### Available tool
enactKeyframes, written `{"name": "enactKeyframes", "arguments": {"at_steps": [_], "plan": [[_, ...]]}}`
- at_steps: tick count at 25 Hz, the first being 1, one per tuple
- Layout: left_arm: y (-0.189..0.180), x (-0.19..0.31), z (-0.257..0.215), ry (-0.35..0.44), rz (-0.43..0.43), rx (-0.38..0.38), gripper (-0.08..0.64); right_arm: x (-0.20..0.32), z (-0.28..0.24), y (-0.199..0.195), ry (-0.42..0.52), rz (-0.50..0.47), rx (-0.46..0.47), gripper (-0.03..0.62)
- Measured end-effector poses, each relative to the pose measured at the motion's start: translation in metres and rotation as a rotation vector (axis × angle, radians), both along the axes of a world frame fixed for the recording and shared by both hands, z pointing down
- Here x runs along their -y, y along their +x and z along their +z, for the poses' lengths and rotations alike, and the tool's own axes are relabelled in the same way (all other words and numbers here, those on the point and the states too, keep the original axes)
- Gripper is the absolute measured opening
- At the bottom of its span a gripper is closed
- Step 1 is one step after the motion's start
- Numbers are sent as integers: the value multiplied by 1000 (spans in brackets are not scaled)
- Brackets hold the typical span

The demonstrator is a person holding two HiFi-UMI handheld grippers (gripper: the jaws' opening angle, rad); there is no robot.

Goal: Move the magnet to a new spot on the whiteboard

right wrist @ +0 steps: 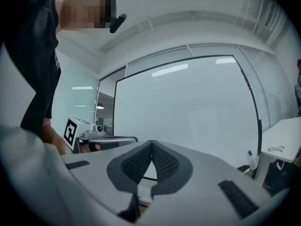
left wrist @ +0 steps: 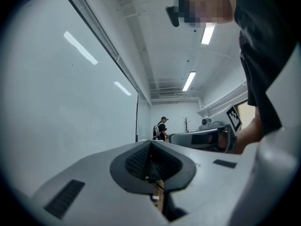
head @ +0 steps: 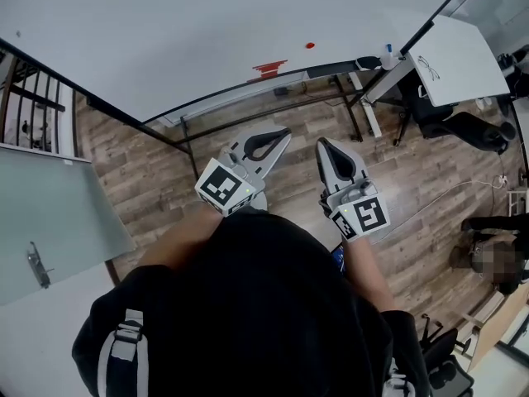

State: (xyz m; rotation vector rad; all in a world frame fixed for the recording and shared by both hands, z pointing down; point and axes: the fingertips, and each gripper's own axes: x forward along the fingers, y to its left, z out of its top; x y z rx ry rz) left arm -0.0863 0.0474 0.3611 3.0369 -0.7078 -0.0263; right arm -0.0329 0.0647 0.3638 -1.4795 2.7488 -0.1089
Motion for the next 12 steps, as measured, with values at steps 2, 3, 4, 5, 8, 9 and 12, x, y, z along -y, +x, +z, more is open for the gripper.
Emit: {"name": "enactKeyframes", "arguments": {"at_steps": [2,3,4,5,8,9,12], "plan": [[-4,18,2,-2,14,-3,5,18,2,-4,-6,16,-6,-6],[-6,26,4,-3,20,-6,5,26,3,-5,-7,26,-8,-6],[-8,34,5,-3,25,-10,3,34,4,-5,-9,36,-10,-6],[-9,42,6,-5,28,-18,3,42,5,-5,-11,47,-11,-6],[-11,62,9,-17,32,-38,3,60,9,-4,-21,68,-14,-6],[-10,67,9,-19,31,-37,3,64,11,-4,-26,70,-17,-6],[-6,82,15,-19,33,-21,3,78,18,2,-38,78,-27,-6]]}}
